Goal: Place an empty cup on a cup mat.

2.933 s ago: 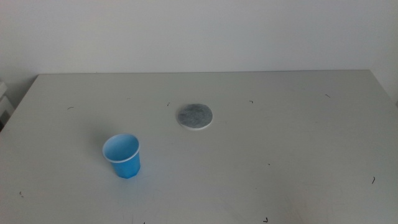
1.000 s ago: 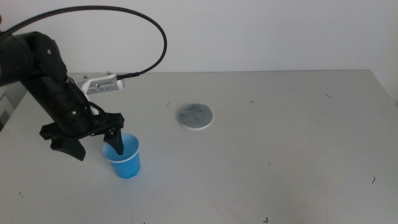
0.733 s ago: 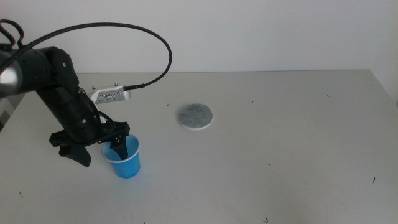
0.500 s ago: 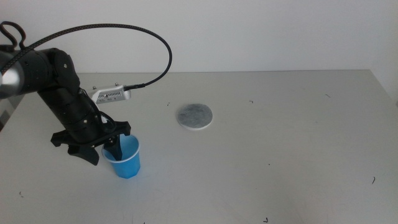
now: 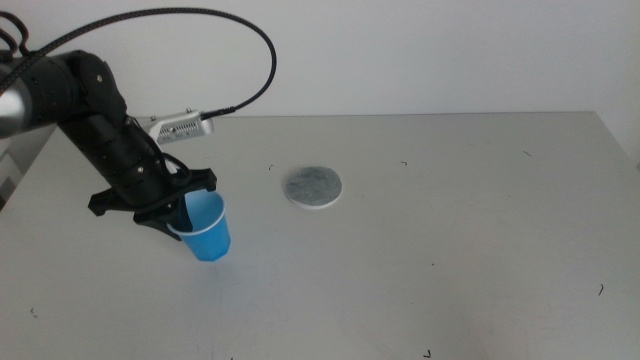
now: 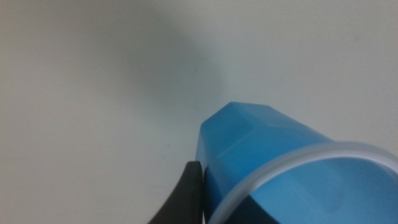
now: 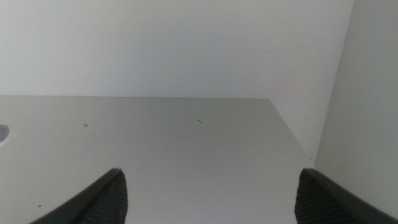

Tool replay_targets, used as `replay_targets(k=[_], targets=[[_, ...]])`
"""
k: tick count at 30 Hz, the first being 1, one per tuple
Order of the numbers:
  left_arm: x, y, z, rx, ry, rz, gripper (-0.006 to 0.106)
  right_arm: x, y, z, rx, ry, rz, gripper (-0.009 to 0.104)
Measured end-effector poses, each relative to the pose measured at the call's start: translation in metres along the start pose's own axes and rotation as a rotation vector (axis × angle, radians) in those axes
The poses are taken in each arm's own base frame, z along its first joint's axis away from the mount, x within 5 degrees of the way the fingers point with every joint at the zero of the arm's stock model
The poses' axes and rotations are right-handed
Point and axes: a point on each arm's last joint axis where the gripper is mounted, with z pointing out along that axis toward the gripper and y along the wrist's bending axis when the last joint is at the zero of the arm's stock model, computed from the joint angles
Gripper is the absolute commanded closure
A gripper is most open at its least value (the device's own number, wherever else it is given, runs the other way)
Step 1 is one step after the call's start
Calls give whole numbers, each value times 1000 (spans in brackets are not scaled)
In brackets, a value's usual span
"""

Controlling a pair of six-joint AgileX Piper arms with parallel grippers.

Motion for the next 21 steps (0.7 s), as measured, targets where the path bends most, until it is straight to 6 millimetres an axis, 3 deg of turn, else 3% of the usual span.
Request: replay_targets(k=[5,8,16,21], targets=[[-23,-27,-26,14,-52,20,100,0,0,0,0,0,0,1],[-35,-51,-30,-10,-66,48,100,0,0,0,0,0,0,1],[-69,-115,-6,-18,-92,153,100,0,0,0,0,0,0,1],[-84,-140,20,-3,-107,190,100,0,0,0,0,0,0,1]])
